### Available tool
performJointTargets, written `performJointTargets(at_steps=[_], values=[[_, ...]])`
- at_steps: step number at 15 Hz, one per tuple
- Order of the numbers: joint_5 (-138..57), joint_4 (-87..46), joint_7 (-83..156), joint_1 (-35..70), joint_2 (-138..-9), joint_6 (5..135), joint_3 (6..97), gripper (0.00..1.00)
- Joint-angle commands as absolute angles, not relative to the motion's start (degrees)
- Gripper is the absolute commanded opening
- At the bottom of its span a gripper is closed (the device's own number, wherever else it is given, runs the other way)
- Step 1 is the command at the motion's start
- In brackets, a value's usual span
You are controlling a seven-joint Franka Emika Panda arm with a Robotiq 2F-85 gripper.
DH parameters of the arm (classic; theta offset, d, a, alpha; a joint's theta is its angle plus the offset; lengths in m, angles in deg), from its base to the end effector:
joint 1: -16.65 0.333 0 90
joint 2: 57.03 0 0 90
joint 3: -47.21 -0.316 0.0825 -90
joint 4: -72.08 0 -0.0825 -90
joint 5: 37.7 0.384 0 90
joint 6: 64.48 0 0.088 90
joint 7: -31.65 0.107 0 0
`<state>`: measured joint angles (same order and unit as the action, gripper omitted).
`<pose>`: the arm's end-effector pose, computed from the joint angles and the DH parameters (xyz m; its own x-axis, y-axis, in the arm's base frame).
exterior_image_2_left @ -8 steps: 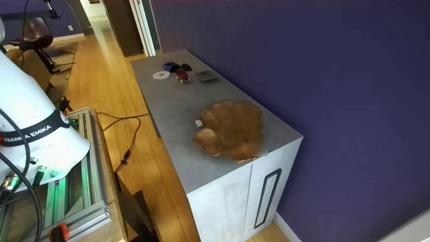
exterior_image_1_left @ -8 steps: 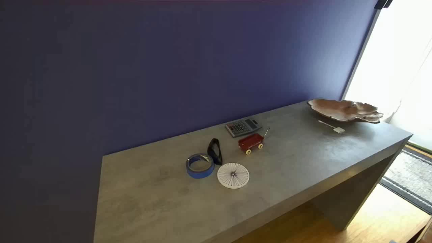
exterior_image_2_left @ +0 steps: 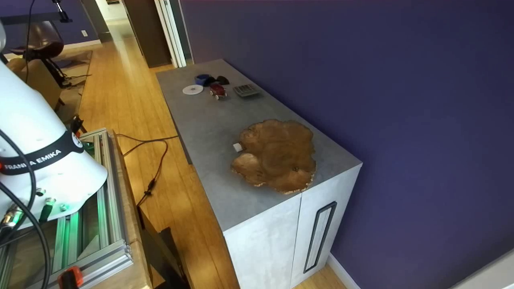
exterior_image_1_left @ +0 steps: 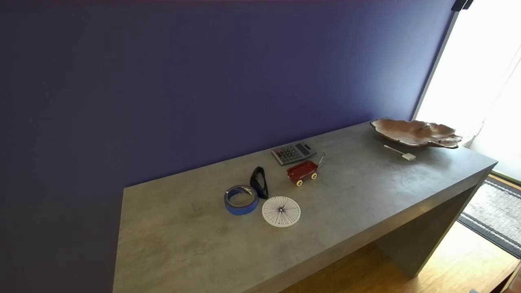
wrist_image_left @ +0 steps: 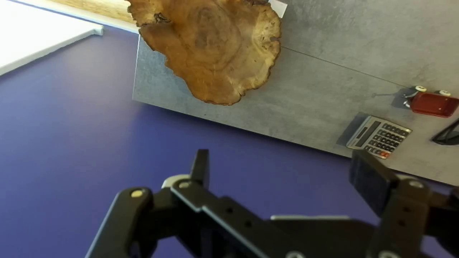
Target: Pick up the black shades and put them in the brown bowl
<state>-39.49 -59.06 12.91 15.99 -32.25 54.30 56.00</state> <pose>0.4368 -0.0814 0.5374 0.9608 0.1800 0.2108 0.1765 -0.9837 0.0355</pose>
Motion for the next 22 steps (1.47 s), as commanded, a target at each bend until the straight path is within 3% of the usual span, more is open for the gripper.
performJointTargets(at_steps=[1, 8, 10, 11, 16, 22], values=[[-35.35, -58.37, 11.56, 17.83, -37.33, 58.23, 55.94, 1.00], [-23.09, -57.38, 10.84, 22.62, -58.29, 64.95, 50.57, 1.00], [-21.73, -56.12, 7.75, 21.51, -63.43, 60.86, 49.08, 1.00], [-24.08, -59.00, 10.39, 20.97, -58.60, 63.73, 48.38, 1.00], [-24.10, -58.52, 10.29, 20.28, -60.27, 64.47, 47.56, 1.00], [-11.79, -59.68, 8.13, 21.81, -68.42, 67.69, 42.45, 1.00]])
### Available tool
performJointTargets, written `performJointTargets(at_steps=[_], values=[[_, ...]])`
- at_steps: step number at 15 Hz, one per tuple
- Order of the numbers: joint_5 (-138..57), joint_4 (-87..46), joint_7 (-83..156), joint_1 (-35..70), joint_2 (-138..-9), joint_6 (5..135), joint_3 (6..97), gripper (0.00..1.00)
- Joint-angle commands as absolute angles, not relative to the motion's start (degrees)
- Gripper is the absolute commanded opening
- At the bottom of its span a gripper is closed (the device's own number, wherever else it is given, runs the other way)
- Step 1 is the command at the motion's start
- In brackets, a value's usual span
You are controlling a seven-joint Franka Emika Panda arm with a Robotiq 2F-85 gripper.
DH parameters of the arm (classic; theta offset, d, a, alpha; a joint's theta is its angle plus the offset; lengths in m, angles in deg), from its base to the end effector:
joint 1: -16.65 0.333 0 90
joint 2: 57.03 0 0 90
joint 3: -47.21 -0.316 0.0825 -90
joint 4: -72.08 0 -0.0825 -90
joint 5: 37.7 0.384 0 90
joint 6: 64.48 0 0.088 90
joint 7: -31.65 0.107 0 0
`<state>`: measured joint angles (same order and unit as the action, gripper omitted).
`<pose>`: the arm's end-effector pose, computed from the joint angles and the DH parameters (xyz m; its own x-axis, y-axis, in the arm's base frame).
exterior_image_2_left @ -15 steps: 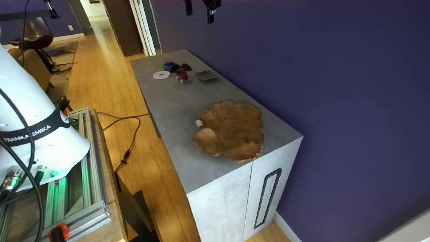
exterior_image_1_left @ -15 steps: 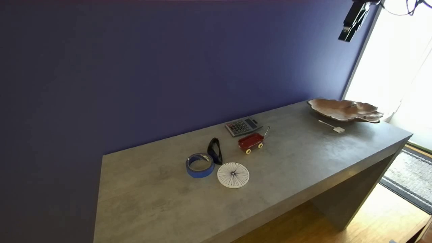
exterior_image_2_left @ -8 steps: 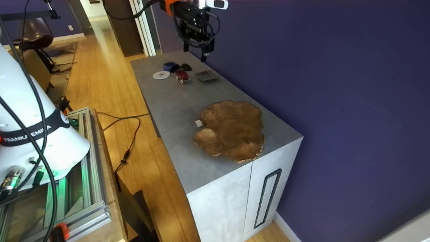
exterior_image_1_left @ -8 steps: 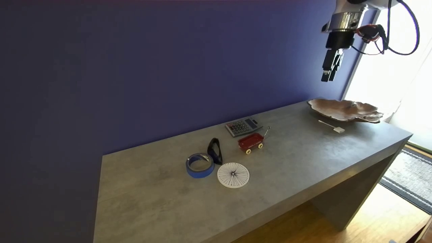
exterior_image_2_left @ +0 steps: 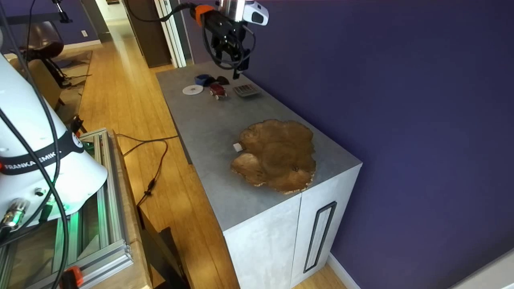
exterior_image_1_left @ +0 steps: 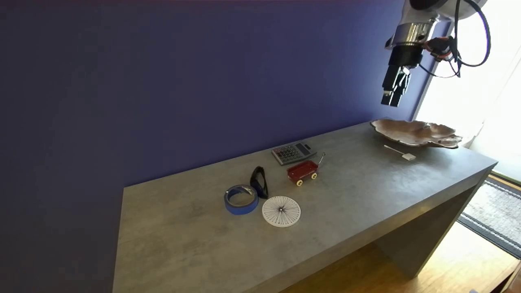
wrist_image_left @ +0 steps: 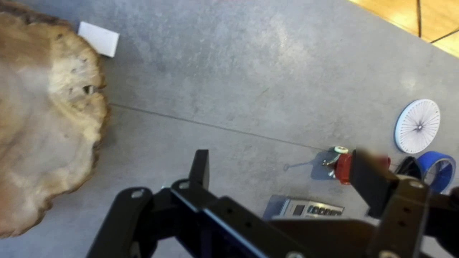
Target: Pick up the black shades and put them in the brown bowl
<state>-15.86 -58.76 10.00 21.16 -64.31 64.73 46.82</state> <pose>0.5087 0.0538 0.2871 0.9748 0.2079 -0.0804 0.1753 -0.9377 -0.3000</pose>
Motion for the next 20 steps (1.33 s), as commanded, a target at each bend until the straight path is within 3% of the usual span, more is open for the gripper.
performJointTargets(at_steps=[1, 6, 7, 13, 15, 17, 20], values=[[-11.19, -59.45, 7.66, 22.21, -69.85, 68.46, 40.83, 1.00], [-23.10, -60.02, 15.14, 29.32, -74.27, 75.65, 34.05, 1.00], [-18.82, -59.66, 11.96, 25.60, -73.52, 73.67, 33.85, 1.00], [-20.28, -58.63, 14.64, 28.43, -76.10, 79.05, 31.70, 1.00], [-24.90, -57.43, 25.66, 32.88, -77.38, 88.05, 32.83, 1.00], [-30.39, -55.66, 34.04, 43.30, -78.12, 93.80, 39.80, 1.00], [-43.53, -49.78, 47.18, 56.21, -80.66, 93.50, 51.21, 1.00]])
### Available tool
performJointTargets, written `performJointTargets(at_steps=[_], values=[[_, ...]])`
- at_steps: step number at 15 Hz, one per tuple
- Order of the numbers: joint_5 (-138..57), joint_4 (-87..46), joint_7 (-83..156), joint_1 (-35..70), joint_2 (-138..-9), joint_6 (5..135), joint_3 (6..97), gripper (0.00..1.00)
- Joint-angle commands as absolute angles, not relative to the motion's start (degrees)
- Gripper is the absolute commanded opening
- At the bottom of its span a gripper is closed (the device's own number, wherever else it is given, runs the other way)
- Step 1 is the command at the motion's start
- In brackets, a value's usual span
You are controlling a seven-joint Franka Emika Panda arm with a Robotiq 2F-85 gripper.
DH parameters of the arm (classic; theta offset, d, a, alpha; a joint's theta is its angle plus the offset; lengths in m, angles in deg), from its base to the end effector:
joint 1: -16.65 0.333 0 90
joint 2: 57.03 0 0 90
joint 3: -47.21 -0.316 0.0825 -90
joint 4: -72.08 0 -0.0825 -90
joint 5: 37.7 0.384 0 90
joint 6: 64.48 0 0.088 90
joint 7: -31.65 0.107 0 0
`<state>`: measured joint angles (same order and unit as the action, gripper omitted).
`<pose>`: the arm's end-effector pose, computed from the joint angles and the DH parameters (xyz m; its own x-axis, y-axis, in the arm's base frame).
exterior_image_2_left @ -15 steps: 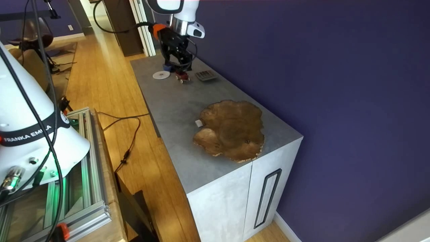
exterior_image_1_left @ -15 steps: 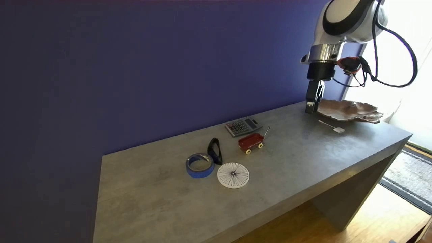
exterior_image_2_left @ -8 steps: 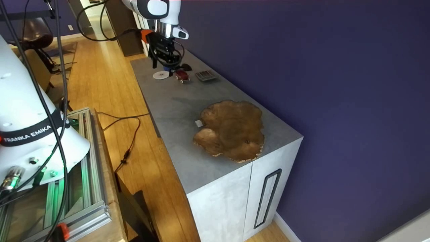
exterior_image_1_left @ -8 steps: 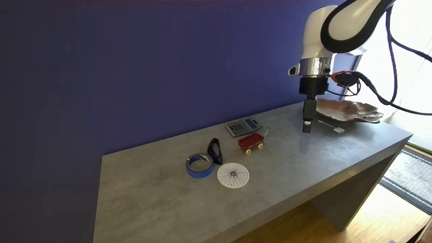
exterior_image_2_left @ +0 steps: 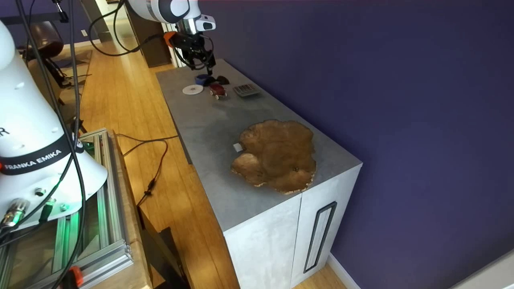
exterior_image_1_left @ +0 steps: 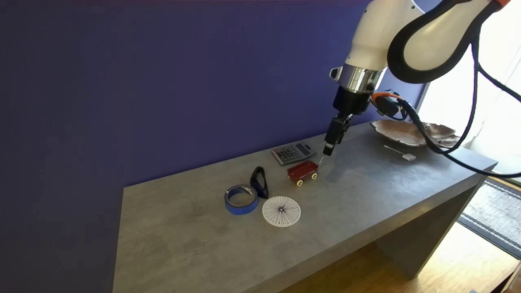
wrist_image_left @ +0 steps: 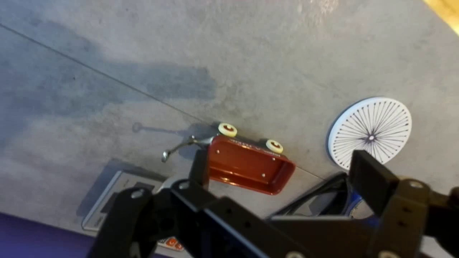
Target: Pick up the black shades and put them in the brown bowl
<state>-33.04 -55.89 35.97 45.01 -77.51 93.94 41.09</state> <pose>0.4671 0.3168 0.2269 0.8943 0.4163 0.1639 0.4340 -0.8961 -0.0924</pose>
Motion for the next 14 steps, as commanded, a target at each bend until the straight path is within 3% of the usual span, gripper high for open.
performJointTargets(at_steps=[1, 4, 5, 14], values=[[-47.71, -46.63, 51.70, 60.86, -82.03, 91.56, 54.94, 1.00], [-57.32, -35.55, 64.86, 71.86, -88.05, 86.44, 62.58, 1.00], [-54.10, -43.50, 58.78, 64.18, -82.38, 89.29, 56.25, 1.00], [-47.76, -33.99, 72.14, 64.05, -93.35, 90.83, 51.73, 1.00]])
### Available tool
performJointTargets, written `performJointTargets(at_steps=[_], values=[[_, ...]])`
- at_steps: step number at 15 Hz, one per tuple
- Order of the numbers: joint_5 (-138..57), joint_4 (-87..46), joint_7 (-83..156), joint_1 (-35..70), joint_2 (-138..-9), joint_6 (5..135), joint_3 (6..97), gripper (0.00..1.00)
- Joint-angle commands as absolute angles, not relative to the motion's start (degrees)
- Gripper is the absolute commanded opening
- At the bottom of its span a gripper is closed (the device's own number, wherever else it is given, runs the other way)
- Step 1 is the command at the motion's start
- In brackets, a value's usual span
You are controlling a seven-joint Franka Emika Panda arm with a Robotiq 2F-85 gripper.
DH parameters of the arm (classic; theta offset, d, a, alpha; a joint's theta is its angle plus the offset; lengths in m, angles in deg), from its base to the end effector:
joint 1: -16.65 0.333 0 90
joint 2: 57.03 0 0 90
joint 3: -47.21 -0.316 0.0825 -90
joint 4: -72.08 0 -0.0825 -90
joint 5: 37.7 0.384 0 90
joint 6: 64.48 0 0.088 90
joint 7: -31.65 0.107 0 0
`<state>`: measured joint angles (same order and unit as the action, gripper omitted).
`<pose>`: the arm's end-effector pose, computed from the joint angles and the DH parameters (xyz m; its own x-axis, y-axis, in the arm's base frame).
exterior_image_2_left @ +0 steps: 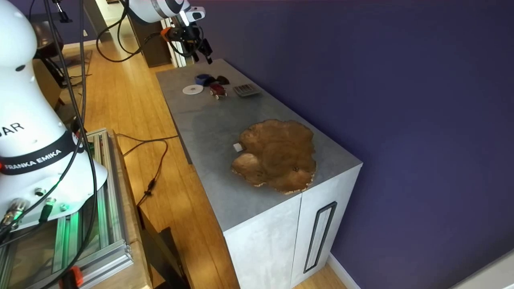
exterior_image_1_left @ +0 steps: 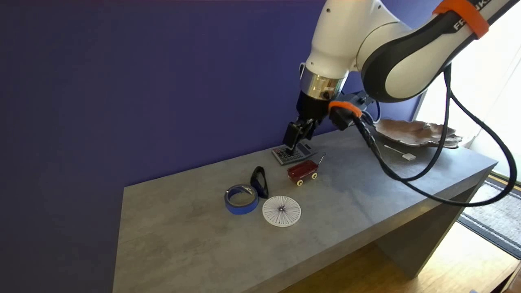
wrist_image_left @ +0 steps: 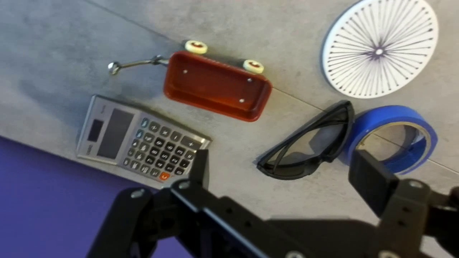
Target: Pick up the black shades and put them in the brown bowl
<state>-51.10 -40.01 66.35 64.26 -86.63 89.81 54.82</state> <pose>0.4820 0.4202 0.2332 0.9104 0.3077 0.2765 0.3029 -0.9511 0.0612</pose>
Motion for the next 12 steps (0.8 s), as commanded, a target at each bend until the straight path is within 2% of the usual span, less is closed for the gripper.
performJointTargets(at_steps=[1, 5, 9, 12], values=[[-47.43, -32.88, 73.80, 64.62, -95.00, 91.68, 51.36, 1.00], [-44.38, -27.09, 73.12, 63.81, -101.30, 95.90, 48.50, 0.99], [-39.73, -21.33, 66.43, 59.46, -105.00, 97.72, 43.76, 0.73], [-36.28, -17.47, 60.95, 55.29, -107.37, 95.77, 40.15, 0.68]])
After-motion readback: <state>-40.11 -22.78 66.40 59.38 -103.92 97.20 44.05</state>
